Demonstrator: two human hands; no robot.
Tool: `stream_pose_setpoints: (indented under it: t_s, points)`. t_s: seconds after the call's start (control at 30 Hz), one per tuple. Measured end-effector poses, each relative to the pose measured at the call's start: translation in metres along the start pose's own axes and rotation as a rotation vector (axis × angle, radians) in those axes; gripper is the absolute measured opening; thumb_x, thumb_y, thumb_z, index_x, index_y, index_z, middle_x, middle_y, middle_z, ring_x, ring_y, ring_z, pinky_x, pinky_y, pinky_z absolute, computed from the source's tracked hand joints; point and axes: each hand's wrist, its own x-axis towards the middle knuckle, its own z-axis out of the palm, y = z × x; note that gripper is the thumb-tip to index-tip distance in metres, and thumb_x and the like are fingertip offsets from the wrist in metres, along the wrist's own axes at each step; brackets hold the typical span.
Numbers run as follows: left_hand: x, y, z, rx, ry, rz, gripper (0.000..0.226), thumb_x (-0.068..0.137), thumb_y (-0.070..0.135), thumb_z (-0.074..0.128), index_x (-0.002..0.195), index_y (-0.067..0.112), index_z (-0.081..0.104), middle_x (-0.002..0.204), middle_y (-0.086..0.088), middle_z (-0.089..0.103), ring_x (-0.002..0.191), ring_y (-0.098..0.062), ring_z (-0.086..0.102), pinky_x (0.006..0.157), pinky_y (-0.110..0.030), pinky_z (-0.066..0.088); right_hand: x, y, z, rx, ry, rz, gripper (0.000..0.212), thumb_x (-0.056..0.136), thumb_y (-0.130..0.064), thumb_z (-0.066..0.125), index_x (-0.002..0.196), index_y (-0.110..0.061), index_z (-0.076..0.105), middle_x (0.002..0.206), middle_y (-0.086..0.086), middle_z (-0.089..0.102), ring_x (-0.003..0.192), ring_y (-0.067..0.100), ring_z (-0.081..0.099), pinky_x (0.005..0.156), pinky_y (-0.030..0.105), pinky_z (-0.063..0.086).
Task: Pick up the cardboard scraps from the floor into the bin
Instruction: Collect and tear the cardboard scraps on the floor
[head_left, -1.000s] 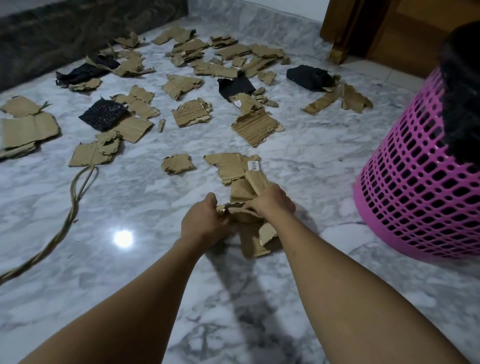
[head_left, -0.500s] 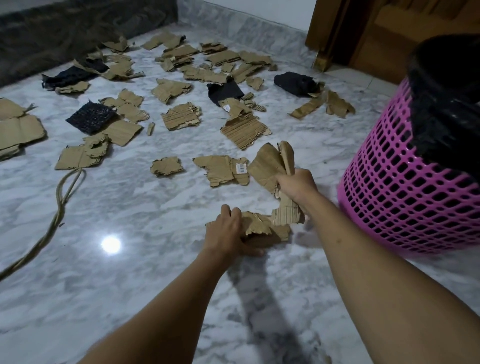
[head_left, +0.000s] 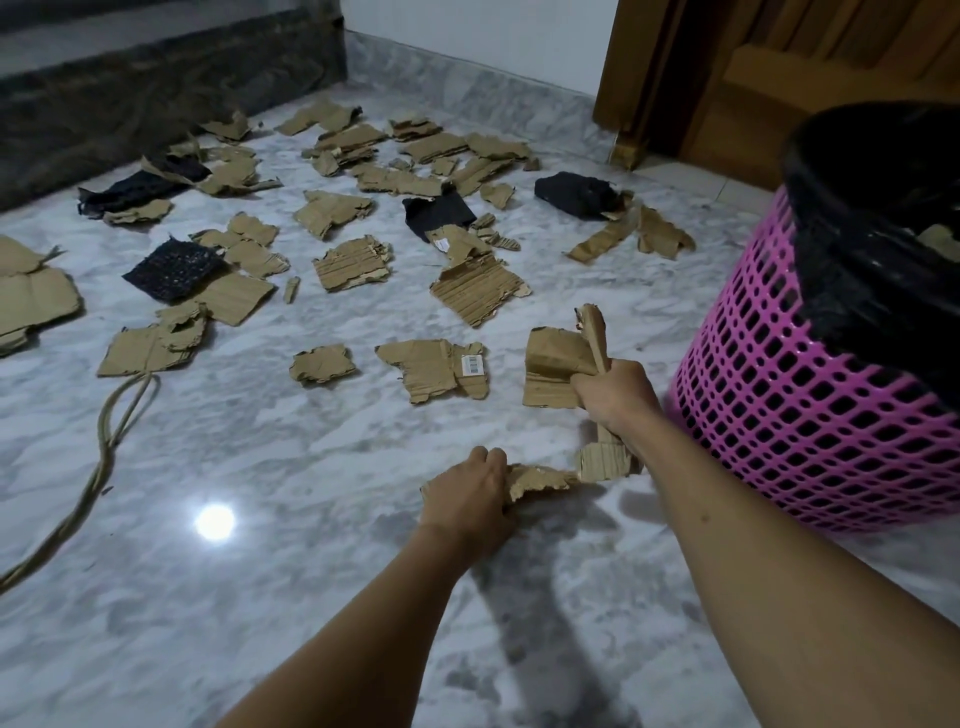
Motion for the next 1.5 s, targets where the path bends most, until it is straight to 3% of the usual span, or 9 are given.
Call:
stream_pose_setpoints:
  t_s: [0.13,0.3,0.5,0.73,0.8,0.93,1.1,1.3,1.5]
  points:
    - [0.008,-0.004,-0.009,-0.019,-0.001,-0.133,0.037,0.083,0.03,0.058,0.108,0.017,0.034,0.099,-0.007,0.065,0.089,-0.031,0.062,0.061,-0.034,0.039,0.001,-0.014,-0.002,-0.005,-0.006,0.023,0.027,0.082,-0.03,0.054,0.098,-0.011,0.062,0.074,0.003,0.059,0.067,0.023,0.058,0.057,0.03,0.041]
    - [0.028,-0.041,-0.041,-0.195,0.073,-0.336,0.051,0.079,0.048,0.06,0.113,0.019,0.036,0.101,-0.003,0.065,0.09,-0.028,0.063,0.069,-0.033,0.046,0.009,-0.042,-0.005,-0.039,-0.032,-0.004,0.035,0.083,-0.039,0.053,0.098,-0.009,0.062,0.079,0.005,0.061,0.072,0.025,0.061,0.058,0.03,0.043]
    - [0.055,-0.106,-0.127,-0.229,0.178,-0.431,0.061,0.074,0.06,0.062,0.11,0.018,0.037,0.091,-0.002,0.059,0.085,-0.027,0.058,0.065,-0.032,0.04,0.015,-0.102,-0.018,-0.426,-0.061,-0.151,0.053,0.075,-0.068,0.061,0.088,-0.016,0.06,0.083,0.003,0.065,0.072,0.022,0.061,0.06,0.031,0.043]
    - [0.08,-0.169,-0.164,-0.199,0.091,-0.572,0.046,0.079,0.043,0.061,0.109,0.017,0.037,0.091,-0.007,0.063,0.085,-0.031,0.061,0.065,-0.034,0.045,0.026,-0.185,-0.001,-0.973,-0.351,-0.468,0.09,0.071,-0.081,0.06,0.132,-0.015,0.05,0.122,0.005,0.06,0.098,0.024,0.055,0.073,0.033,0.041]
    - [0.09,-0.181,-0.154,-0.163,0.049,-0.592,0.047,0.078,0.043,0.062,0.11,0.017,0.039,0.088,-0.005,0.06,0.081,-0.028,0.058,0.064,-0.032,0.044,0.035,-0.188,0.021,-0.972,-0.396,-0.537,0.091,0.068,-0.081,0.062,0.133,-0.017,0.051,0.12,0.002,0.061,0.096,0.023,0.055,0.07,0.032,0.039]
    - [0.108,-0.198,-0.128,-0.114,-0.046,-0.597,0.049,0.072,0.058,0.064,0.098,0.017,0.054,0.083,-0.003,0.062,0.078,-0.025,0.06,0.065,-0.03,0.047,0.048,-0.162,0.07,-0.863,-0.42,-0.592,0.067,0.065,-0.077,0.068,0.1,-0.024,0.048,0.102,-0.001,0.063,0.093,0.026,0.06,0.068,0.033,0.039]
    - [0.109,-0.202,-0.102,-0.061,-0.045,-0.608,0.051,0.074,0.069,0.054,0.086,0.019,0.061,0.078,-0.002,0.064,0.072,-0.025,0.059,0.064,-0.03,0.048,0.061,-0.132,0.112,-0.773,-0.413,-0.506,0.099,0.062,-0.075,0.072,0.138,-0.021,0.038,0.128,0.001,0.061,0.115,0.027,0.059,0.078,0.036,0.04]
    - [0.106,-0.194,-0.101,-0.053,0.061,-0.635,0.045,0.073,0.067,0.059,0.077,0.022,0.053,0.065,0.003,0.053,0.063,-0.023,0.052,0.049,-0.027,0.034,0.076,-0.127,0.129,-0.666,-0.406,-0.267,0.09,0.06,-0.064,0.083,0.129,-0.018,0.049,0.123,0.003,0.064,0.113,0.027,0.061,0.073,0.033,0.039]
    - [0.103,-0.191,-0.092,-0.035,0.117,-0.689,0.039,0.07,0.058,0.066,0.082,0.022,0.059,0.064,0.003,0.056,0.063,-0.024,0.054,0.049,-0.027,0.039,0.082,-0.105,0.125,-0.487,-0.457,-0.151,0.086,0.061,-0.066,0.082,0.126,-0.016,0.056,0.122,0.004,0.066,0.112,0.026,0.062,0.074,0.03,0.042]
